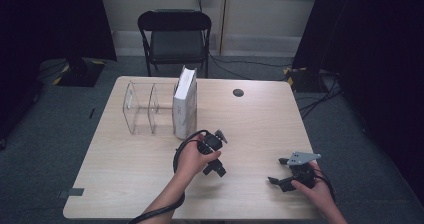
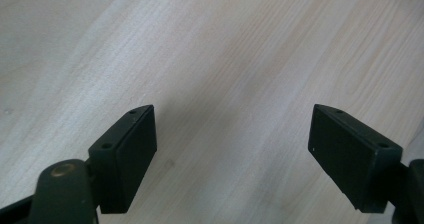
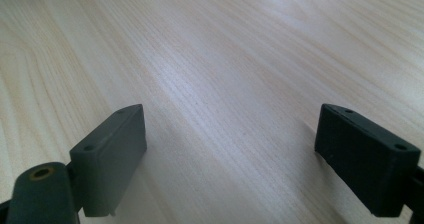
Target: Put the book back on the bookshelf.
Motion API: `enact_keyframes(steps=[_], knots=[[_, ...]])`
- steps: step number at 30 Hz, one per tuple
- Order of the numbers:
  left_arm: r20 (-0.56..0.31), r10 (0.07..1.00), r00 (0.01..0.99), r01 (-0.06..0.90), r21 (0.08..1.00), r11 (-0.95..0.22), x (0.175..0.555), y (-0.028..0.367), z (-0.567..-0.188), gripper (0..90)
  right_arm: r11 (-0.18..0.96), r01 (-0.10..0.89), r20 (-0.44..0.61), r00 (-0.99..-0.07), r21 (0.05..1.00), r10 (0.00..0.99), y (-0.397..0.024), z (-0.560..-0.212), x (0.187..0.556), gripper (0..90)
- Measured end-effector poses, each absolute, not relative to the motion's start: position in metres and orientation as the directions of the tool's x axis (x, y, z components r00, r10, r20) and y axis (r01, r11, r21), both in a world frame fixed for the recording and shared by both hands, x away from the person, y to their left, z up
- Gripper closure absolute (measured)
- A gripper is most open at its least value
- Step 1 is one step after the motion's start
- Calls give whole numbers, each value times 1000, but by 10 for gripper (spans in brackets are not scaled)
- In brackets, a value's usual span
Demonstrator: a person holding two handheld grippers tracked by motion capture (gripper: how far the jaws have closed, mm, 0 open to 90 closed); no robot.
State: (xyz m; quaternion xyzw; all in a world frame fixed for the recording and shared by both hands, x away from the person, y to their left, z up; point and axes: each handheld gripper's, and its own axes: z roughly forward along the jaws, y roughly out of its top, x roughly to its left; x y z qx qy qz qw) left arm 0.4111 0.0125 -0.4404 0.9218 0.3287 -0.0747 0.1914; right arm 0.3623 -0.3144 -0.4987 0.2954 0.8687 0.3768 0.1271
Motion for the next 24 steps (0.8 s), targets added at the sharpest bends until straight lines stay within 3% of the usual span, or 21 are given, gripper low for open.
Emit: enact_keyframes(steps=[24], knots=[[-220,554,803,596,300,-745,401,-4,-461,180,542,417,2,-794,730,608,-314,-499,362,125]])
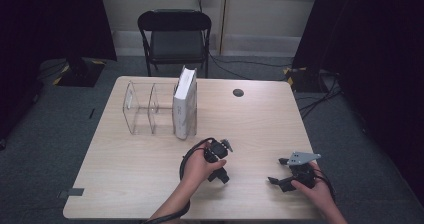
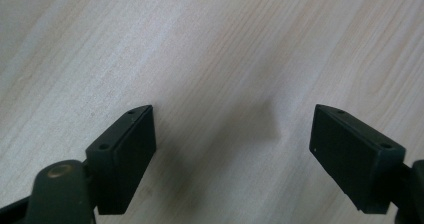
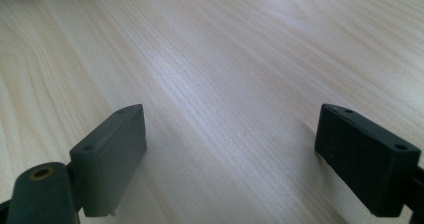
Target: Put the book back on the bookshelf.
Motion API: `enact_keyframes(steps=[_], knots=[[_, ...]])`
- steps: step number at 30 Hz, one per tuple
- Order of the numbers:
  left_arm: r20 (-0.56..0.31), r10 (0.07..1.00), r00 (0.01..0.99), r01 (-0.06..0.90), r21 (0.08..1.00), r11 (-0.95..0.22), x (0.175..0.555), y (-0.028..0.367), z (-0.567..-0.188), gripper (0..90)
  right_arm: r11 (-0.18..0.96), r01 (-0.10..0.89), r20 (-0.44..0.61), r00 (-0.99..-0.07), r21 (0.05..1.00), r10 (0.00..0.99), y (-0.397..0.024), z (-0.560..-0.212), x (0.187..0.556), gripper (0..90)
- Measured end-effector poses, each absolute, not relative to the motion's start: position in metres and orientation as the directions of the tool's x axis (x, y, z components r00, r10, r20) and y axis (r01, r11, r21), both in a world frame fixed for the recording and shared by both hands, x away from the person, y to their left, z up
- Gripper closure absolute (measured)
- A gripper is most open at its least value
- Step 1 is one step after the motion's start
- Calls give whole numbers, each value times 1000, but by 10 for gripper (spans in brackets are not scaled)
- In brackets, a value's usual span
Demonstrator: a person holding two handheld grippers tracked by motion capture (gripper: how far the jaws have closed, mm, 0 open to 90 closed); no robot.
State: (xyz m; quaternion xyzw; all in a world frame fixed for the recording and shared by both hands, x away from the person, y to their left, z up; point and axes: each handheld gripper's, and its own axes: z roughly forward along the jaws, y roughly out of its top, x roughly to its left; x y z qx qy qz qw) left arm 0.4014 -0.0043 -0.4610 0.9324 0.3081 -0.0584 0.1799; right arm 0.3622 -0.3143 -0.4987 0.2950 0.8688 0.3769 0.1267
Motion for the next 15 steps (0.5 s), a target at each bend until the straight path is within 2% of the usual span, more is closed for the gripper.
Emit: enact_keyframes(steps=[10,15], knots=[[-197,548,813,582,304,-754,397,-7,-462,145,542,417,2,-794,729,608,-314,-499,362,125],[-188,534,824,565,318,-761,391,-8,-465,84,542,417,2,-794,730,608,-314,-499,362,125]])
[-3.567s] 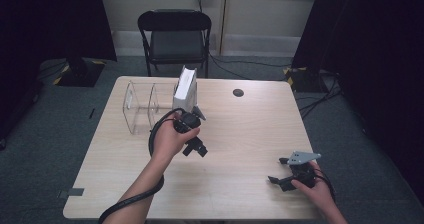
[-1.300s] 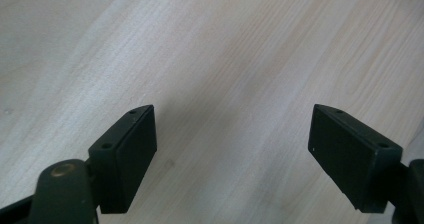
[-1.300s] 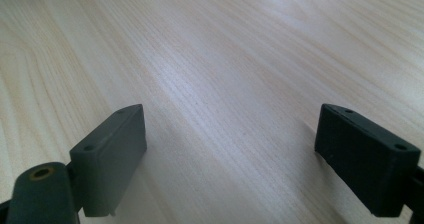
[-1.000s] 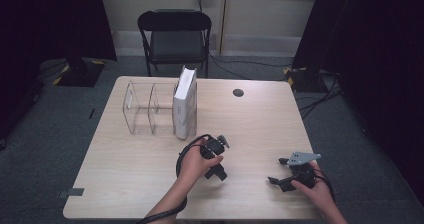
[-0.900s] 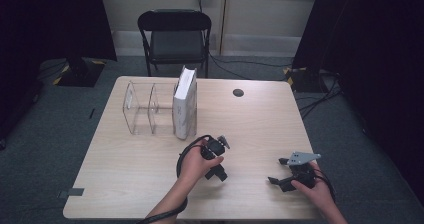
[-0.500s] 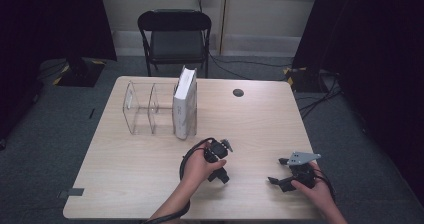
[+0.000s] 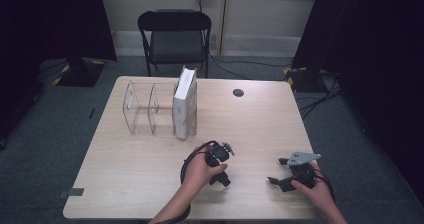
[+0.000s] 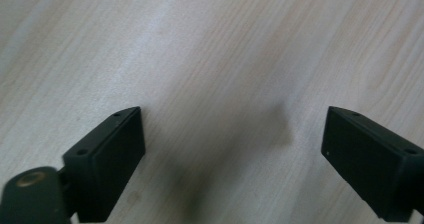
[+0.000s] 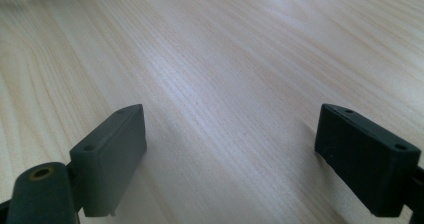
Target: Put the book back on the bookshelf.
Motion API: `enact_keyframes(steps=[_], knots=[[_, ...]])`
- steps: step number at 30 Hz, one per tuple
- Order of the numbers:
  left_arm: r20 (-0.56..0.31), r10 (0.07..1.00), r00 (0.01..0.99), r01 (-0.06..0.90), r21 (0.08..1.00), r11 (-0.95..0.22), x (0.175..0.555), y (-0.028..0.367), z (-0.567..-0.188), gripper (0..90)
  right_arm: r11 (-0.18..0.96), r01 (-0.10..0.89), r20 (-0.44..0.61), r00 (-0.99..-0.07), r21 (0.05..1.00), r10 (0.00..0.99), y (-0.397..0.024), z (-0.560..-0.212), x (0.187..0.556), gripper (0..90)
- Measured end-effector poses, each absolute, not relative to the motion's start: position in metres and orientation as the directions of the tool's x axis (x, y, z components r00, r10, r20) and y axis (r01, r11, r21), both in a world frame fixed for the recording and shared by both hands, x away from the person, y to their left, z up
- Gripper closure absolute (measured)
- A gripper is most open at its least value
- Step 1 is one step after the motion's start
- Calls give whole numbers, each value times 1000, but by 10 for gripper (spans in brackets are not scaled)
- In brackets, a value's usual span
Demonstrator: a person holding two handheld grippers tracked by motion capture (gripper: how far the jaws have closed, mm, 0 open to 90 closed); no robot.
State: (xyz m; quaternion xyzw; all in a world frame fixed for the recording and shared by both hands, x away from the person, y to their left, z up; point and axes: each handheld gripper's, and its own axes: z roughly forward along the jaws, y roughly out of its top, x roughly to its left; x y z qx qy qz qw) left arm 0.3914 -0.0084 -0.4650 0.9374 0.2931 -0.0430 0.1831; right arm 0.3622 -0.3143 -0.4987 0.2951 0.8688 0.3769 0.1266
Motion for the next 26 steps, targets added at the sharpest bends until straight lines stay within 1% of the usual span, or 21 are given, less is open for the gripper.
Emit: enact_keyframes(steps=[1,3,6,12,16,21,26], knots=[[-182,523,832,554,321,-768,391,-9,-466,50,542,417,2,-794,729,608,-314,-499,362,125],[-184,526,830,557,320,-767,390,-10,-466,41,542,418,2,-794,729,608,-314,-499,362,126],[-178,516,838,545,326,-772,388,-11,-468,0,542,417,2,-794,730,608,-314,-499,362,125],[-159,519,840,541,325,-776,386,-12,-468,0,542,416,2,-794,730,607,-314,-499,362,126],[-146,511,847,529,339,-778,384,-11,-469,0,542,416,2,-795,730,607,-314,-499,362,126],[-106,487,867,492,341,-801,380,-12,-470,0,542,416,2,-795,730,607,-314,-499,362,125],[-94,480,872,481,344,-806,379,-12,-471,0,542,416,2,-795,730,607,-314,-499,362,125]])
